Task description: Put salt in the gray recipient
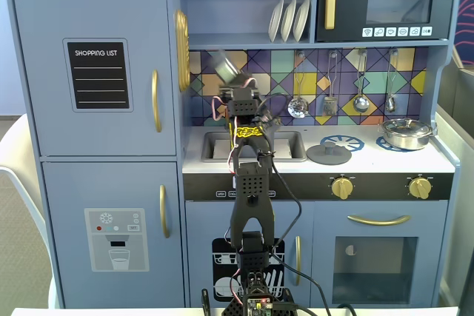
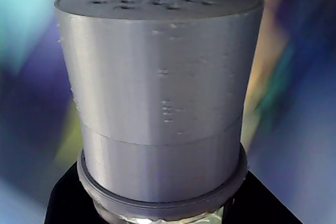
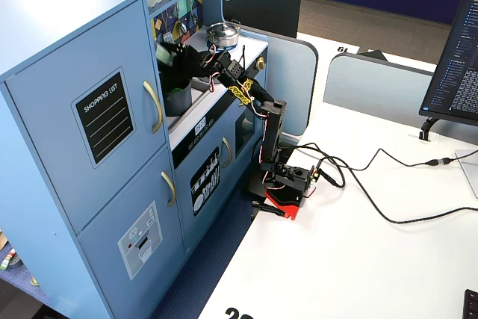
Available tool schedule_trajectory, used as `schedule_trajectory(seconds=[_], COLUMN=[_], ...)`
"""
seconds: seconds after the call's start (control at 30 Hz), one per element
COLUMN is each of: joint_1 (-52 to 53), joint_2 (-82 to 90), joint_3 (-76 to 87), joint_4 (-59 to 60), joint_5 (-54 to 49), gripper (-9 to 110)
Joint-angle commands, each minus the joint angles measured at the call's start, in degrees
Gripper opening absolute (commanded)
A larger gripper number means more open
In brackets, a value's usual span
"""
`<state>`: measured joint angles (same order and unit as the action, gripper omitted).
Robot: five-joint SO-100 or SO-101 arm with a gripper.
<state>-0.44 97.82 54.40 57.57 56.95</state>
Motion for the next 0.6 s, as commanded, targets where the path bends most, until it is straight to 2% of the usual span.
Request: schedule_trajectory(seconds=[0.0,0.17,0.23,0.3,0.47,0.57], joint_1=[-0.62,-3.60,-3.69,-2.37,0.09,-0.53], joint_2=[1.32,0.53,-0.88,-0.79,-0.88,-0.70], joint_3=[-1.67,-2.29,-5.54,-5.71,-4.75,-3.43], joint_4=[2.20,-19.69,-20.92,-17.49,3.16,4.39], joint_5=[-1.23,-6.50,-7.12,-5.89,-1.85,-1.85], gripper=[0,0,0,0,0,0])
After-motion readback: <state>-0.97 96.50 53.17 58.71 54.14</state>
